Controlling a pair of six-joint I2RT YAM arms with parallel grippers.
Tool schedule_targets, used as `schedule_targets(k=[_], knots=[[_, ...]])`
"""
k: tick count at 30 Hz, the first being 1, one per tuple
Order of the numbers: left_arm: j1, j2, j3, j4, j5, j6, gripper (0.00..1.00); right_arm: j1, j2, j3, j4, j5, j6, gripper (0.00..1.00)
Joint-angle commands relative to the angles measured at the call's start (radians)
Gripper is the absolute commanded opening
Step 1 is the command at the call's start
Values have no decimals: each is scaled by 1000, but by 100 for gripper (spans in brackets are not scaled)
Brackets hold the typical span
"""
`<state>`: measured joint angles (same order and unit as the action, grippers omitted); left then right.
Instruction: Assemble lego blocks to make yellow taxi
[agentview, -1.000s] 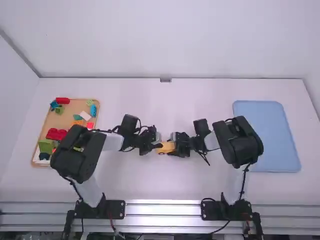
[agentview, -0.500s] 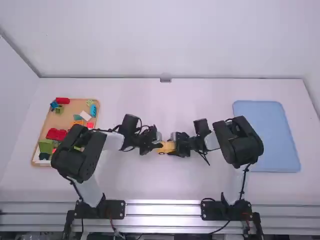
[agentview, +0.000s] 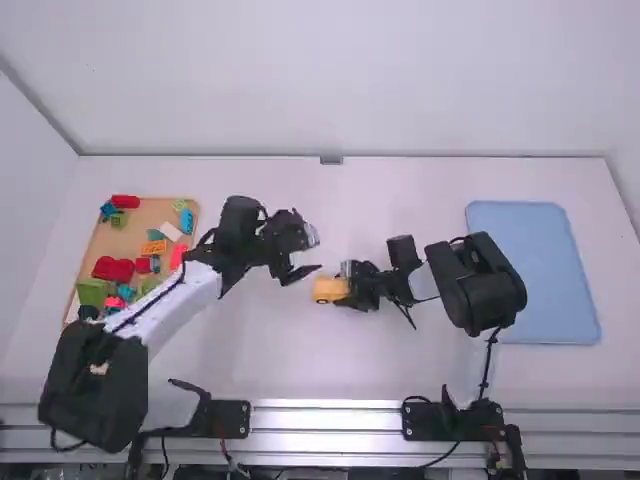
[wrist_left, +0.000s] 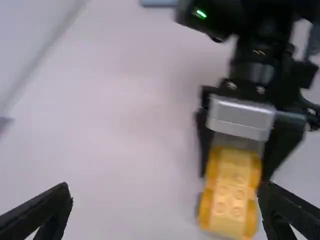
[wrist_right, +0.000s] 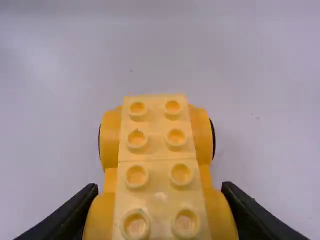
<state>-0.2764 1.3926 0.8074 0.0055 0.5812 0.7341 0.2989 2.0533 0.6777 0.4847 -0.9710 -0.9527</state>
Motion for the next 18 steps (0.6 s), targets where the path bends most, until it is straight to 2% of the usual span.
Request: schedule_targets(k=[1,4,7,11,14,17,18], knots=[[31,-79,5,-34,-206,-144,99,1,-2,-4,10,28,32,58],[80,-166,5,-81,-349,-269,99,3,-27,-4,2,86,33,64],[124,-195,5,-101,-360,-303,99,3,-34,-4,2,101,32,68],[202,-233,5,-113,-378,-389,99,3,-34,-4,1,105,45,91],[262,-241,5,-93,-400,-485,99,-3,-45,-4,0,112,76,100],[321,-241,24,-109,-400,-539,99,-22,-99,-4,-68,154,97,99],[356,-241,47,-142,-414,-585,99,-27,-148,-4,-135,196,92,99]])
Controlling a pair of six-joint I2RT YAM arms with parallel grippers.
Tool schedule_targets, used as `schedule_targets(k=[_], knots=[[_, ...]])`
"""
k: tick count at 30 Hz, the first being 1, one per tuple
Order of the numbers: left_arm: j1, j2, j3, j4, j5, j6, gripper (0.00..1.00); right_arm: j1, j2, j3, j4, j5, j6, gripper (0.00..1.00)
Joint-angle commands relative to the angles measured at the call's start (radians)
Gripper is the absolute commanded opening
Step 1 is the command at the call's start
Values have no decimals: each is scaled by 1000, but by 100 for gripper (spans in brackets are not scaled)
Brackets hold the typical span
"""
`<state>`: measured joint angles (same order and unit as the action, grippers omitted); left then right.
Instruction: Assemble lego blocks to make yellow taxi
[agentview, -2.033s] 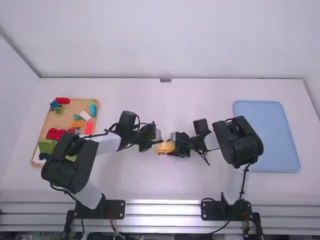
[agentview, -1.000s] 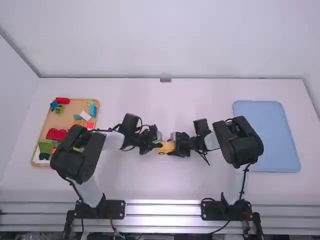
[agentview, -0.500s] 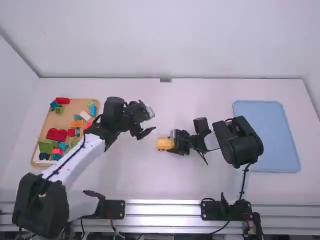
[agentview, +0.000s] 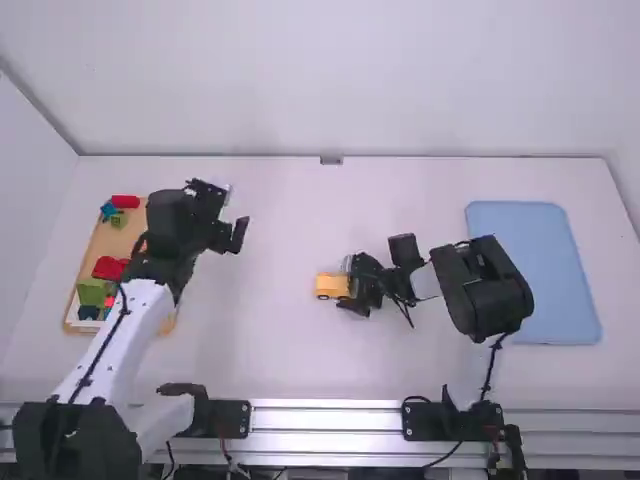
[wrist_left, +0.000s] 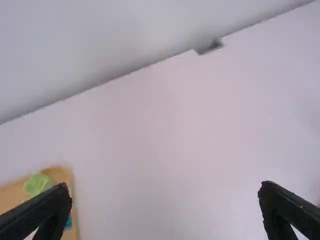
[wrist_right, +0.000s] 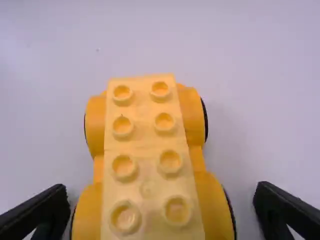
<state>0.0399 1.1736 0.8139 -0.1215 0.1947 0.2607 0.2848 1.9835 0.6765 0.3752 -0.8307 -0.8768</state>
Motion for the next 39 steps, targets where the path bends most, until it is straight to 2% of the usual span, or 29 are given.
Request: schedule_targets(k=[1,5,8,16,25,26,31,34,39], knots=[[72,-21,66,-52,-54,-154,99,-18,-122,-3,-82,92,17,99],[174,14,177,-212,-110,-214,99,-18,-322,-3,-293,253,16,99],[230,45,243,-313,-106,-214,99,-7,-433,-3,-376,330,17,98],[374,231,436,-489,-107,-246,99,39,-628,-3,-439,368,16,99],[403,576,793,-761,-108,-227,99,51,-656,-3,-440,390,18,99],[403,657,879,-820,-110,-228,99,49,-656,-3,-445,384,17,98],[404,836,1051,-947,-111,-250,99,49,-656,-3,-452,386,18,99],[407,908,1091,-972,-110,-286,99,51,-656,-3,-455,386,18,98],[405,985,1072,-888,-98,-328,99,51,-656,-3,-455,387,17,99]])
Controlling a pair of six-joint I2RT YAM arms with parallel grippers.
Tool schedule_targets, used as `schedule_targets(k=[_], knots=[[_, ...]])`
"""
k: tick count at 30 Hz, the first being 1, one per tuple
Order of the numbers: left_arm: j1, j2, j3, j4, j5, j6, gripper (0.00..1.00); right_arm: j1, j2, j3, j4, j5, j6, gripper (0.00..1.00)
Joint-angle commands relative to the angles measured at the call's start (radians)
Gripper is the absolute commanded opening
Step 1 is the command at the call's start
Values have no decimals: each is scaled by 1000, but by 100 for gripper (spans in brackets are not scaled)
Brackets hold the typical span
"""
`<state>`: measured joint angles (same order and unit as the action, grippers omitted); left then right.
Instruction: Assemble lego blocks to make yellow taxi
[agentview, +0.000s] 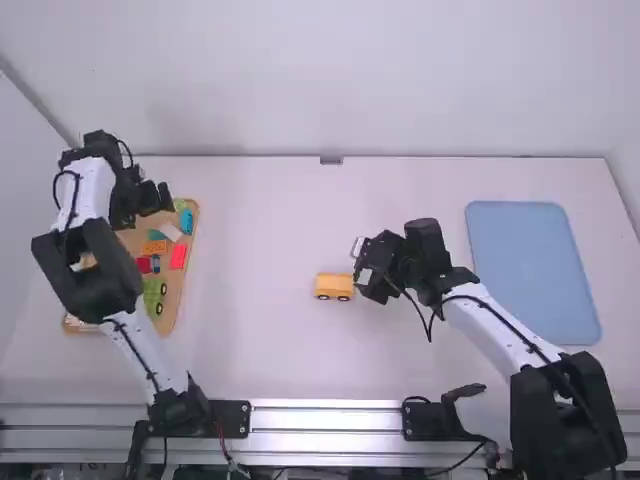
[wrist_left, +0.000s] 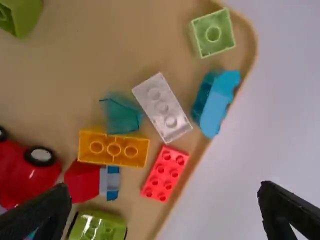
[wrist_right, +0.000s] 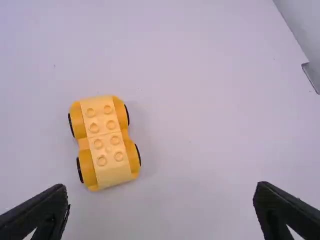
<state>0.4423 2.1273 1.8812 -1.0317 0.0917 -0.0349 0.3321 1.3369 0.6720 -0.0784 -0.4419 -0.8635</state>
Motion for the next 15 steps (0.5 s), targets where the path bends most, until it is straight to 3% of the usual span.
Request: schedule_targets(k=[1,8,12,15], knots=[[3,32,0,29,5,-44,99,3,-9,2,-1,-2,4,99],[18,32,-88,58,-91,-769,99,-14,-9,2,-6,-3,30,99],[23,32,-142,65,-87,-1050,99,-16,-9,2,-10,-5,31,99],[23,32,-187,117,-85,-1121,99,-18,-9,2,-13,-6,30,99]])
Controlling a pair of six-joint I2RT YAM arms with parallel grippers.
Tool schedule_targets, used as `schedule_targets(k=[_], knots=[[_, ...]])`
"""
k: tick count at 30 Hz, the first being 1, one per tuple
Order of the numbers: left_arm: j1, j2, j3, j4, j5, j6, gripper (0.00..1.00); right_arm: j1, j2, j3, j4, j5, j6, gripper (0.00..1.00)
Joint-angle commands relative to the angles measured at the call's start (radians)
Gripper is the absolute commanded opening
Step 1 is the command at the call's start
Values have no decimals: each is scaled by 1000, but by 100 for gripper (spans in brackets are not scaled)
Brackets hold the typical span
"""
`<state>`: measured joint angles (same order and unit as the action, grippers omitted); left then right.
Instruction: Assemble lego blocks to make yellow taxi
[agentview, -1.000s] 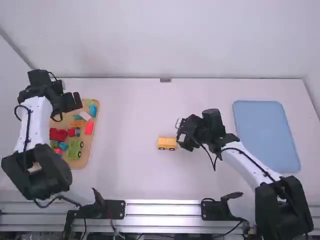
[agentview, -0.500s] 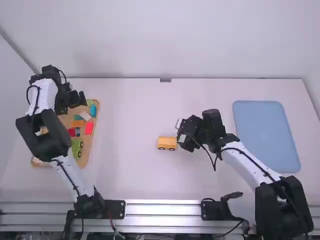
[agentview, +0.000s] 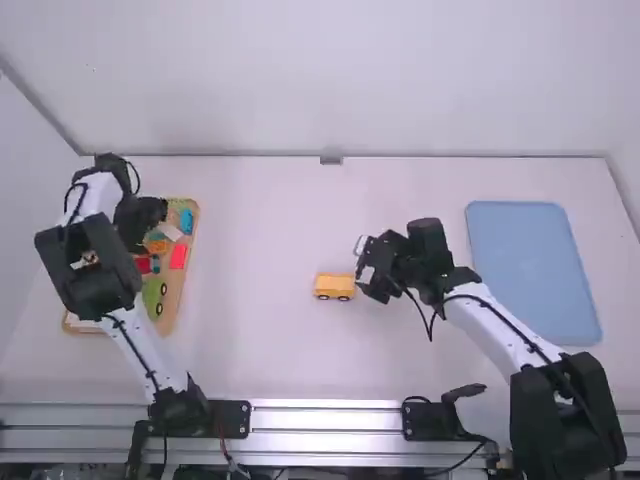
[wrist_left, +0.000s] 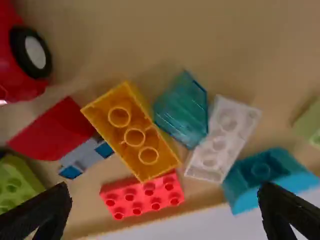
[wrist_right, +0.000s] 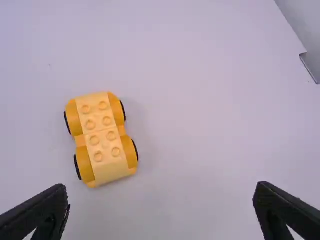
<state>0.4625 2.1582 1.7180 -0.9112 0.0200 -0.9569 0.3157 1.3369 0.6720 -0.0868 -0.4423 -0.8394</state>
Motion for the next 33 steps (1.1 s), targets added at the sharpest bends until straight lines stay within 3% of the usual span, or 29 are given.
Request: schedule_targets(k=[1,4,11,12,18,23,33], knots=[[3,1,-46,29,-11,-216,93,-2,-9,2,-4,-5,6,99],[2,1,-77,66,-10,-256,68,3,-9,2,-4,-5,6,99],[1,1,-112,115,-11,-279,66,11,-9,2,-8,-4,6,99],[0,1,-120,124,-13,-298,61,11,-9,2,-8,-5,6,99],[0,1,-161,177,-10,-304,58,11,-9,2,-3,2,41,99],[-3,1,-176,194,-13,-311,49,11,-9,2,-4,6,50,99],[2,1,-207,222,-38,-311,45,11,-9,2,-4,6,50,99]])
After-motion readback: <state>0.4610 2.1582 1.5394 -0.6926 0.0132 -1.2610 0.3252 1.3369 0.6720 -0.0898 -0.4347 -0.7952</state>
